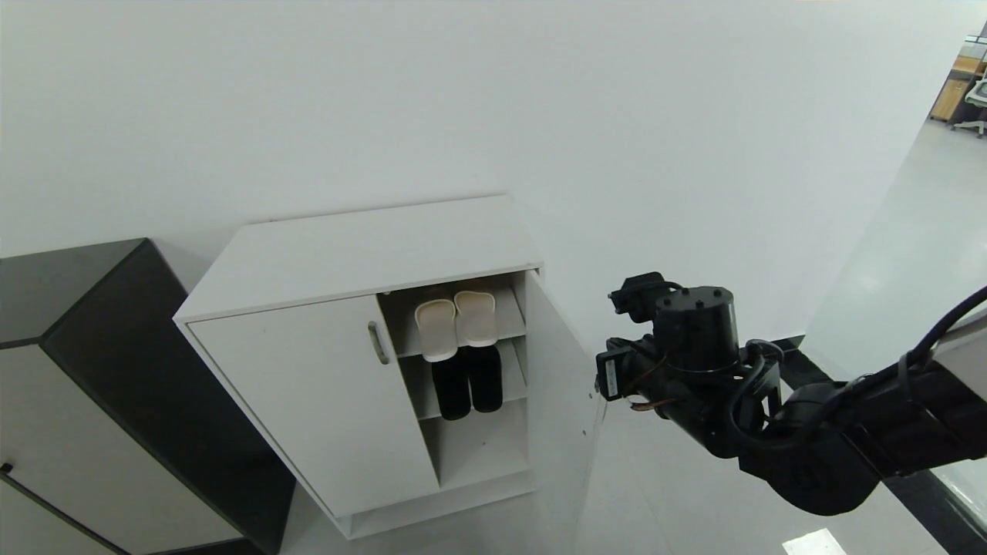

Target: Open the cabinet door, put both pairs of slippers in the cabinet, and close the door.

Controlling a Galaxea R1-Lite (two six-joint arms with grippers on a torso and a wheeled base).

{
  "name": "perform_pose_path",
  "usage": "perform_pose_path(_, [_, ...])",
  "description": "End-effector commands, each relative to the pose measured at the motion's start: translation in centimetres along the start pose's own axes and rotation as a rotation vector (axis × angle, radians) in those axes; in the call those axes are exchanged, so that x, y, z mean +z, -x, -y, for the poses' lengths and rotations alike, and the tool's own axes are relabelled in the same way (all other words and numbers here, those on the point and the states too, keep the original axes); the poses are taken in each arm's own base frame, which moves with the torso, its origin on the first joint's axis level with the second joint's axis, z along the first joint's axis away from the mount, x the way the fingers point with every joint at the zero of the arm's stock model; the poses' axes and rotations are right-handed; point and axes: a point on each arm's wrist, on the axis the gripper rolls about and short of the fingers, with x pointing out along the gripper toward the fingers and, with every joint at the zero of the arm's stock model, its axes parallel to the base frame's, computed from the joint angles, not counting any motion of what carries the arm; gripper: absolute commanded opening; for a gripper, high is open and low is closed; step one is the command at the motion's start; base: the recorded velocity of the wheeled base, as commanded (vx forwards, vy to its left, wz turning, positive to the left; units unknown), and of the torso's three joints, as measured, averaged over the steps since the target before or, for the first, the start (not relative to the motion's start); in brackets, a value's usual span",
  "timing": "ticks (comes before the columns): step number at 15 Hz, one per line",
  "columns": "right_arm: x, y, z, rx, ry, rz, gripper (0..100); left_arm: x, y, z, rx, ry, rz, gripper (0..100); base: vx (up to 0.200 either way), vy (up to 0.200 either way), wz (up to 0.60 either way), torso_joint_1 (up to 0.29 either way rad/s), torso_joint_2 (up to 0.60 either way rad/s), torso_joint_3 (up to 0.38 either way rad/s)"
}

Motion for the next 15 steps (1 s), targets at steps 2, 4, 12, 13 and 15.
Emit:
perform_pose_path(2, [-1.6, -1.8, -0.2, -0.015, 0.012, -0.04, 0, 0.0, 0.0, 0.0, 0.0, 0.0, 0.0, 0, 0.0, 0.0, 0.0, 0.0, 0.0, 0.0])
perform_pose_path(4, [-2.4, -2.2, -0.7, -0.005, 0.022, -0.061, 0, 0.0, 0.0, 0.0, 0.0, 0.0, 0.0, 0, 0.0, 0.0, 0.0, 0.0, 0.0, 0.0])
perform_pose_path(12, [-3.5, 0.3, -5.4, 0.134, 0.035, -0.021, 0, 0.0, 0.0, 0.0, 0.0, 0.0, 0.0, 0, 0.0, 0.0, 0.0, 0.0, 0.0, 0.0])
perform_pose_path(13, [-3.4, 0.6, -5.4, 0.142, 0.033, -0.016, 0, 0.0, 0.0, 0.0, 0.0, 0.0, 0.0, 0, 0.0, 0.0, 0.0, 0.0, 0.0, 0.0])
perform_pose_path(15, [-3.4, 0.9, -5.4, 0.158, 0.031, -0.009, 0, 0.0, 0.0, 0.0, 0.0, 0.0, 0.0, 0, 0.0, 0.0, 0.0, 0.0, 0.0, 0.0])
